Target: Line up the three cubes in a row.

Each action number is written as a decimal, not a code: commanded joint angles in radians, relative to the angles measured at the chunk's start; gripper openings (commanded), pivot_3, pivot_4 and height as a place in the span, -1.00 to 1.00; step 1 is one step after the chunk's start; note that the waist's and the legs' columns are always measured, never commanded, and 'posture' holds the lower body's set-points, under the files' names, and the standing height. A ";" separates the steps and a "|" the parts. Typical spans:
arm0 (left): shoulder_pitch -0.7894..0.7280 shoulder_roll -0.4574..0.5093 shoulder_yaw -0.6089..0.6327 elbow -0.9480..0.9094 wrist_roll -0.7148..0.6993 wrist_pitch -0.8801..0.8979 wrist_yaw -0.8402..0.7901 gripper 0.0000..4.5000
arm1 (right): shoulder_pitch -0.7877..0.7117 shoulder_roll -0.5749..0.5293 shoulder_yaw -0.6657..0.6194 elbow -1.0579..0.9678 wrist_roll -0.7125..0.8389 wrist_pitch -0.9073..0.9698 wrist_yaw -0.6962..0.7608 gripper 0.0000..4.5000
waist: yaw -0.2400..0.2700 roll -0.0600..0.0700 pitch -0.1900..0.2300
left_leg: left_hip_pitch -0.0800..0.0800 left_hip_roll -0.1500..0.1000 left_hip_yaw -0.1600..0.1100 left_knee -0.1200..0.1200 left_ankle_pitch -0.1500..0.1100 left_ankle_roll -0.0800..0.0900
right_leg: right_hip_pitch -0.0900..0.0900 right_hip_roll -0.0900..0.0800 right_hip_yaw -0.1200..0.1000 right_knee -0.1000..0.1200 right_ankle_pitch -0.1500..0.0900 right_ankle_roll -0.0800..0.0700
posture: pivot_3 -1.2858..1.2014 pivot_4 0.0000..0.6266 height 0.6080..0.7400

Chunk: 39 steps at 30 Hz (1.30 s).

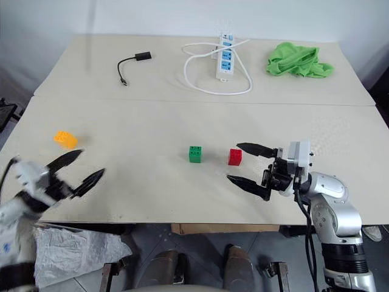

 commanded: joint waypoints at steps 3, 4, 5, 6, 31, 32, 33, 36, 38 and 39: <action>0.142 -0.101 0.184 -0.065 -0.110 -0.011 0.193 0.96 | -0.003 -0.011 0.016 -0.040 0.000 -0.014 0.036 1.00 | 0.001 -0.001 0.000 | 0.000 0.000 0.000 0.000 -0.001 0.000 | 0.000 0.000 0.000 0.000 0.000 0.000 | 0.03 -0.52 1.00; 0.155 -0.114 0.187 -0.076 -0.123 -0.007 0.209 0.96 | -0.002 -0.016 0.018 -0.041 -0.001 -0.014 0.046 1.00 | 0.004 -0.001 0.000 | 0.000 0.000 0.000 0.000 -0.001 0.000 | 0.000 0.000 0.000 0.000 0.000 0.000 | 0.03 -0.52 1.00; 0.164 -0.123 0.185 -0.083 -0.129 -0.006 0.222 0.96 | -0.001 -0.018 0.019 -0.040 0.000 -0.013 0.051 1.00 | 0.008 -0.001 0.000 | 0.000 0.000 0.001 0.000 -0.001 0.000 | 0.000 0.000 0.000 0.000 0.000 0.000 | 0.03 -0.52 1.00; 0.170 -0.122 0.173 -0.090 -0.130 0.000 0.224 0.96 | -0.003 -0.018 0.020 -0.039 0.000 -0.011 0.053 1.00 | 0.011 -0.001 -0.001 | 0.000 0.000 0.001 0.000 -0.001 0.000 | 0.000 0.000 0.000 0.000 0.000 0.000 | 0.03 -0.52 1.00; -0.603 0.416 -0.215 0.834 0.105 0.091 0.032 0.89 | 0.075 -0.030 0.008 -0.087 -0.025 0.000 0.018 1.00 | -0.009 -0.003 -0.003 | 0.001 0.000 0.021 -0.002 -0.006 -0.001 | -0.005 0.007 0.001 -0.001 0.000 -0.001 | 0.03 -0.52 1.00; -0.613 0.416 -0.218 0.847 0.099 0.097 0.007 0.80 | 0.079 -0.029 0.005 -0.094 -0.025 -0.001 0.010 1.00 | -0.009 -0.003 -0.003 | 0.001 0.000 0.021 -0.002 -0.006 -0.001 | -0.005 0.007 0.001 -0.001 0.000 -0.001 | 0.03 -0.52 1.00; -0.622 0.418 -0.224 0.859 0.099 0.098 -0.013 0.71 | 0.083 -0.029 0.002 -0.099 -0.025 -0.001 0.001 1.00 | -0.009 -0.003 -0.003 | 0.001 0.000 0.021 -0.002 -0.006 -0.001 | -0.005 0.007 0.001 -0.001 0.000 -0.001 | 0.03 -0.52 1.00; -0.639 0.425 -0.228 0.884 0.101 0.073 -0.042 0.30 | 0.093 -0.030 0.000 -0.111 -0.025 -0.002 -0.010 1.00 | -0.008 -0.003 -0.003 | 0.001 0.000 0.021 -0.001 -0.006 -0.001 | -0.005 0.007 0.001 -0.001 0.000 -0.001 | 0.03 -0.52 1.00; -0.653 0.429 -0.235 0.901 0.104 0.054 -0.063 0.03 | 0.105 -0.033 -0.003 -0.116 -0.028 -0.006 -0.013 1.00 | -0.008 -0.003 -0.003 | 0.001 0.000 0.021 -0.001 -0.006 -0.001 | -0.005 0.007 0.001 -0.001 0.000 -0.001 | 0.03 -0.52 1.00; -0.659 0.431 -0.242 0.907 0.108 0.045 -0.084 -0.10 | 0.114 -0.035 -0.006 -0.120 -0.030 -0.007 -0.015 1.00 | -0.008 -0.003 -0.003 | 0.001 0.000 0.021 -0.001 -0.006 -0.001 | -0.005 0.007 0.001 -0.001 0.000 -0.001 | 0.03 -0.52 1.00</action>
